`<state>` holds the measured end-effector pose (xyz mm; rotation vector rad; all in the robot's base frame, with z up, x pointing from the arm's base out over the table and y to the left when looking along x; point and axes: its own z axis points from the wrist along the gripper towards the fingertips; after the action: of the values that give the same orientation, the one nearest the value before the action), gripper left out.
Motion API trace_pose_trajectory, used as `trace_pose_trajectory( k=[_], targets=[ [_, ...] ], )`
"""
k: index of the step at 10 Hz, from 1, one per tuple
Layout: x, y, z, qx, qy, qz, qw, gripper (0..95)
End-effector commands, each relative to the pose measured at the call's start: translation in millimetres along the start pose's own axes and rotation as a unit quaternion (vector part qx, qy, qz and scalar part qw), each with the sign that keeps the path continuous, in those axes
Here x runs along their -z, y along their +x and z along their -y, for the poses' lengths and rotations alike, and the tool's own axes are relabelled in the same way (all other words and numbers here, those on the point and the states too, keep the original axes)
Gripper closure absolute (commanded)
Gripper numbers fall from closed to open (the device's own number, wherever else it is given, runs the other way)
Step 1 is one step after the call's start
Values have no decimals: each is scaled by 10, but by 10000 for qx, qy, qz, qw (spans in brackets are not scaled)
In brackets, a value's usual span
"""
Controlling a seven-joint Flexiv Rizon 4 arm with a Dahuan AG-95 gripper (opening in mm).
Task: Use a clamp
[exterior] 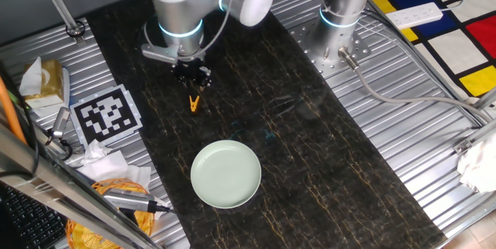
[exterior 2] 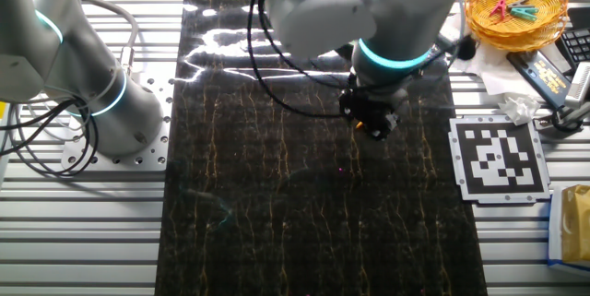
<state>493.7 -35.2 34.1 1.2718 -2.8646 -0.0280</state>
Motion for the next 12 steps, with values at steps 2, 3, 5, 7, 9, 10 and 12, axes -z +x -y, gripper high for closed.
trace_pose_trajectory(
  k=[2,3,5,7,9,10,12],
  targets=[
    [-51,-92,-12,-124,-67,55,9999,570],
    [-71,-126,-22,-136,-55,10,9999,570],
    [-86,-152,-31,-127,-66,17,9999,570],
    [-80,-153,-36,-131,-100,56,9998,570],
    [-72,-162,-47,-159,-102,69,9998,570],
    [-85,-183,-54,-207,-67,16,9998,570],
    [-109,-220,-67,-352,39,-80,9993,570]
  ],
)
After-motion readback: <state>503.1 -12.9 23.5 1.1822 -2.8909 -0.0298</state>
